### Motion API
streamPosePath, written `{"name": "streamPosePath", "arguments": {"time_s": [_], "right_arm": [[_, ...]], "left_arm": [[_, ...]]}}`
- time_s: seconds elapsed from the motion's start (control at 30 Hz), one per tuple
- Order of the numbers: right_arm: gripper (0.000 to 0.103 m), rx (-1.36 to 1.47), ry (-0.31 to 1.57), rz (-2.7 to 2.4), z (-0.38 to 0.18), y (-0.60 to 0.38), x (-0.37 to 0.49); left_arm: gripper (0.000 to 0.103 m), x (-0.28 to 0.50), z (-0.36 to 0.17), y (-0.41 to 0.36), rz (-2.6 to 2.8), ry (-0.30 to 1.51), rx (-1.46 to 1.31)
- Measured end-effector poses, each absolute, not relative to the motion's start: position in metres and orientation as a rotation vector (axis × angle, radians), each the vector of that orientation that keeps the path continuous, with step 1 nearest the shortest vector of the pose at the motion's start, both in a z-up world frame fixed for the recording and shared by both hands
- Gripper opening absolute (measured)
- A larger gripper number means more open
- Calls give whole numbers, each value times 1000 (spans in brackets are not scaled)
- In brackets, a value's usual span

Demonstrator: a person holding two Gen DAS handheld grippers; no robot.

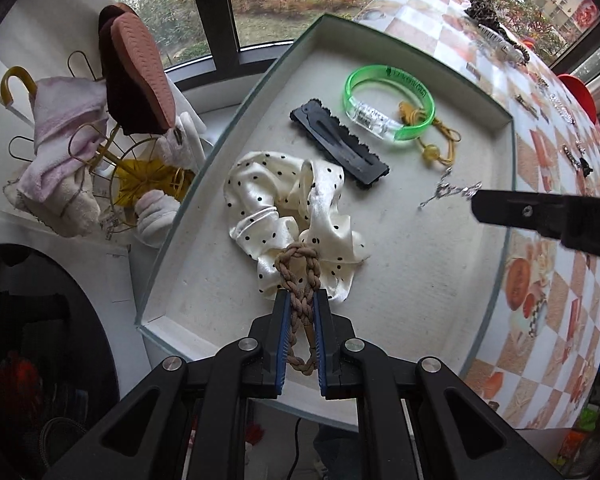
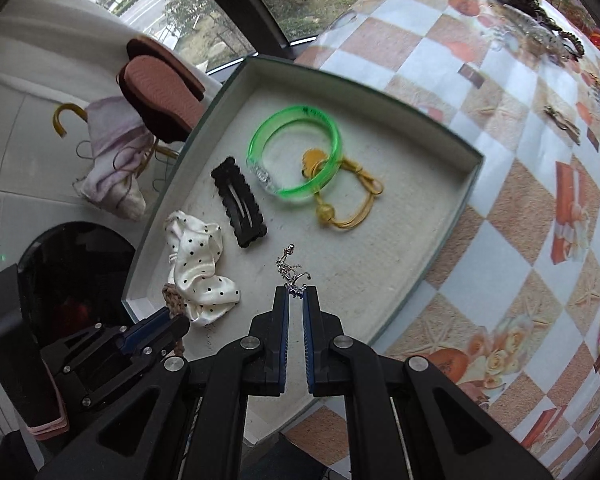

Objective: Organize jewelry
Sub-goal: 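Open the left tool dropping the braided bracelet while the right tool releases the charm, then move both tools back over the gold hair pin and black claw clip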

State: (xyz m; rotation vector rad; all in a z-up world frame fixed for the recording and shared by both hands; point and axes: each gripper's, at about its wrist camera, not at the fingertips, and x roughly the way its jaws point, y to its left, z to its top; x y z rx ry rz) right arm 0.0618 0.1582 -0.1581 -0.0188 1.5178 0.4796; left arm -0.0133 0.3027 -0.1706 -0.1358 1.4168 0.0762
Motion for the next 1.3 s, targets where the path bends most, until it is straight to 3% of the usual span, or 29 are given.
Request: {"name": "streamPosePath", "arguments": {"time_s": [0.67, 0.73, 0.77, 0.8, 0.83, 0.87, 0.9, 1.3], "right_arm": [[9, -36, 1616, 447, -199, 164, 64], [18, -19, 1607, 456, -194, 162, 64], [33, -10, 1595, 462, -189, 161, 65], [44, -2, 1584, 466, -184, 160, 66], [47, 8, 1572, 470, -179, 159, 66], [47, 20, 1560, 472, -173, 156, 68], [47, 28, 1554, 471, -169, 154, 69], [60, 53, 1498, 357, -124, 109, 75]], "left_arm": [[16, -7, -187, 288, 109, 1464, -27], [16, -7, -185, 286, 115, 1463, -15], [16, -7, -184, 286, 116, 1462, -11], [19, -6, -183, 285, 118, 1461, -7], [41, -6, -182, 285, 124, 1461, 0], [76, -6, -181, 284, 130, 1457, 5], [87, -6, -180, 284, 142, 1447, 12], [90, -2, -177, 266, 100, 1510, 108]]}}
